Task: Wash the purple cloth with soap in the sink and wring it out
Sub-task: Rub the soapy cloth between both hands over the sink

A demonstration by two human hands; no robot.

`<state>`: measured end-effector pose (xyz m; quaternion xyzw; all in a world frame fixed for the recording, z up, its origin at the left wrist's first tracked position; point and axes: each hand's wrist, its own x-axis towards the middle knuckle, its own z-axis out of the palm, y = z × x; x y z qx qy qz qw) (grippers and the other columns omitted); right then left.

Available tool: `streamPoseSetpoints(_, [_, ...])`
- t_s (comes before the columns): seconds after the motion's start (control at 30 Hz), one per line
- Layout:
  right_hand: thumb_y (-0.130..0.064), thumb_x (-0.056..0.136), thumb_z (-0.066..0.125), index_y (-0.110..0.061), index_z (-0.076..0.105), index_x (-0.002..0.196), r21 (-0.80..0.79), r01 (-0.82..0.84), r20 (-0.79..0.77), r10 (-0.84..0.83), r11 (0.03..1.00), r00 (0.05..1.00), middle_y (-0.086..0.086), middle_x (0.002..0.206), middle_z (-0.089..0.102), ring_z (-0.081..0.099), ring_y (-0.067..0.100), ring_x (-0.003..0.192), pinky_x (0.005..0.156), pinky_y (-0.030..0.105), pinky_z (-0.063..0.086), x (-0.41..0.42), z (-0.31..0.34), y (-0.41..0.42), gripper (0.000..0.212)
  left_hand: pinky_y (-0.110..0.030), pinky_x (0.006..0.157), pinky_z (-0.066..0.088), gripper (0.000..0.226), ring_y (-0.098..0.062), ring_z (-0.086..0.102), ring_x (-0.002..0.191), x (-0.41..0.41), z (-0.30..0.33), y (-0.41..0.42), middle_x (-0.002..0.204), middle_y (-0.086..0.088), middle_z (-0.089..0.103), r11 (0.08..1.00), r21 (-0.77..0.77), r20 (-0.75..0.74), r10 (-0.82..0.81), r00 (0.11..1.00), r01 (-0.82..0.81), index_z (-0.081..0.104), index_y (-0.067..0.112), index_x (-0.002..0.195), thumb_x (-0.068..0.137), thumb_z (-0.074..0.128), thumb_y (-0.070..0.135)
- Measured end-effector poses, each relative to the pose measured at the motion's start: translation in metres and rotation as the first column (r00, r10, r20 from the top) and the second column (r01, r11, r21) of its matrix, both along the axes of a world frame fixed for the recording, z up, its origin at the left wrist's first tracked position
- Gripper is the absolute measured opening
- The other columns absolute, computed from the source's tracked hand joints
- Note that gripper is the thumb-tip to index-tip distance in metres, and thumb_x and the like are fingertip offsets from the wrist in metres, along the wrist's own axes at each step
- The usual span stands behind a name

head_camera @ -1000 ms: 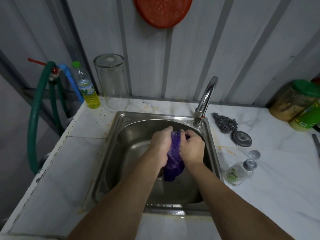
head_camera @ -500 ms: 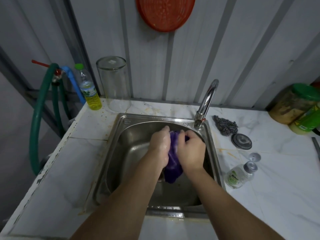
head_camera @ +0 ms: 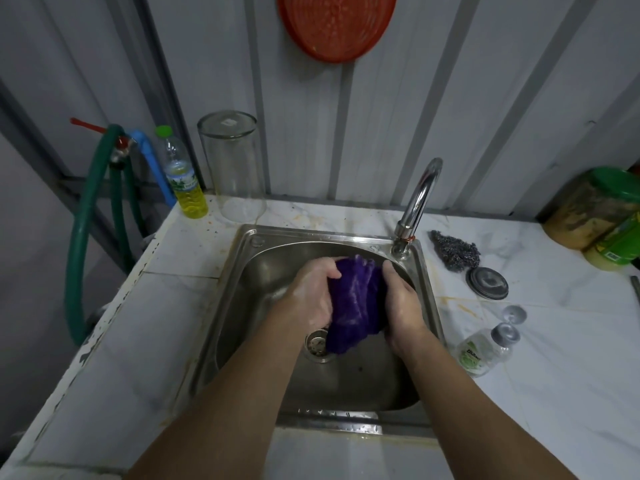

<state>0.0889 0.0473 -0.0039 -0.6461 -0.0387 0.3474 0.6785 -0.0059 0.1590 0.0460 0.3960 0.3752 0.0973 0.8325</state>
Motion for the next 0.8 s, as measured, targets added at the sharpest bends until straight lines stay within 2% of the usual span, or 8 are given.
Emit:
streamPoseSetpoints(0.13, [-0.038, 0.089, 0.077, -0.021, 0.079, 0.090, 0.124, -0.038, 0.046, 0.033, 0.992, 0.998, 0.008, 0.090, 0.079, 0.076, 0.026, 0.081, 0.072, 0.038, 0.062, -0.005, 0.015, -0.007, 0.017, -0.047, 0.091, 0.059, 0.026, -0.033, 0.072, 0.102, -0.005, -0.010, 0.009, 0.111, -0.016, 0.075, 0.968, 0.225, 0.000, 0.114, 0.993, -0.111, 0.073, 0.011, 0.117, 0.097, 0.059, 0.002])
streamPoseSetpoints(0.23, [-0.030, 0.087, 0.075, -0.025, 0.078, 0.077, 0.251, -0.063, 0.269, -0.007, 0.966, 0.963, -0.003, 0.071, 0.073, 0.068, 0.010, 0.066, 0.063, 0.025, 0.056, -0.027, 0.031, 0.001, 0.011, -0.036, 0.085, 0.061, 0.014, -0.028, 0.073, 0.089, 0.004, -0.016, 0.000, 0.096, -0.012, 0.077, 0.913, 0.355, -0.088, 0.244, 0.966, -0.198, 0.076, 0.011, 0.100, 0.100, 0.063, 0.017])
streamPoseSetpoints(0.37, [-0.045, 0.086, 0.073, -0.022, 0.062, 0.064, -0.053, -0.119, 0.867, 0.105, 0.991, 0.487, -0.008, 0.061, 0.059, 0.057, 0.008, 0.057, 0.055, 0.026, 0.045, -0.066, 0.023, 0.007, 0.034, -0.026, 0.068, 0.055, 0.040, -0.014, 0.062, 0.060, 0.005, -0.012, 0.001, 0.066, -0.002, 0.065, 0.949, 0.279, -0.098, 0.182, 0.978, -0.149, 0.062, 0.016, 0.074, 0.106, 0.050, 0.037])
streamPoseSetpoints(0.43, [-0.043, 0.091, 0.068, -0.021, 0.057, 0.060, -0.114, 0.098, 0.808, 0.035, 0.989, 0.588, -0.008, 0.057, 0.058, 0.055, 0.005, 0.055, 0.057, 0.027, 0.041, -0.049, 0.026, 0.012, 0.039, -0.023, 0.056, 0.056, 0.039, -0.016, 0.065, 0.050, 0.007, -0.005, -0.007, 0.055, -0.003, 0.067, 0.985, 0.072, -0.106, 0.161, 0.981, -0.154, 0.065, 0.012, 0.073, 0.102, 0.056, 0.036])
streamPoseSetpoints(0.53, [-0.035, 0.099, 0.060, -0.022, 0.057, 0.061, -0.293, 0.208, 0.569, -0.004, 0.933, 0.822, -0.002, 0.059, 0.062, 0.058, 0.012, 0.057, 0.066, 0.027, 0.042, -0.017, 0.034, 0.014, 0.041, -0.035, 0.072, 0.060, 0.034, -0.027, 0.071, 0.067, 0.023, -0.001, -0.022, 0.071, -0.011, 0.073, 0.992, 0.071, -0.152, 0.112, 0.982, -0.102, 0.074, 0.004, 0.085, 0.098, 0.062, 0.033])
streamPoseSetpoints(0.6, [-0.036, 0.099, 0.057, -0.019, 0.057, 0.061, -0.230, 0.192, 0.675, 0.014, 0.954, 0.738, -0.001, 0.058, 0.061, 0.057, 0.015, 0.055, 0.060, 0.029, 0.042, -0.026, 0.031, 0.014, 0.042, -0.033, 0.073, 0.056, 0.035, -0.027, 0.067, 0.071, 0.024, -0.001, -0.014, 0.069, -0.012, 0.066, 0.978, 0.087, -0.172, 0.201, 0.964, -0.188, 0.068, 0.003, 0.075, 0.099, 0.060, 0.027])
streamPoseSetpoints(0.73, [-0.037, 0.095, 0.059, -0.018, 0.055, 0.062, -0.062, 0.013, 0.901, 0.050, 0.998, 0.432, -0.005, 0.058, 0.055, 0.054, 0.016, 0.056, 0.054, 0.030, 0.041, -0.073, 0.019, 0.014, 0.038, -0.016, 0.040, 0.041, 0.071, -0.012, 0.049, 0.032, 0.012, -0.008, 0.003, 0.036, -0.001, 0.046, 0.990, 0.012, -0.091, 0.139, 0.986, -0.138, 0.049, 0.015, 0.037, 0.107, 0.040, 0.026])
streamPoseSetpoints(0.8, [-0.037, 0.095, 0.061, -0.014, 0.058, 0.063, -0.143, 0.154, 0.824, 0.031, 0.978, 0.566, 0.000, 0.058, 0.060, 0.058, 0.022, 0.058, 0.054, 0.030, 0.041, -0.048, 0.023, 0.020, 0.039, -0.020, 0.046, 0.045, 0.069, -0.014, 0.053, 0.036, 0.017, -0.014, -0.004, 0.038, -0.001, 0.052, 0.989, -0.006, -0.068, 0.145, 0.987, -0.146, 0.056, 0.011, 0.034, 0.102, 0.051, 0.019])
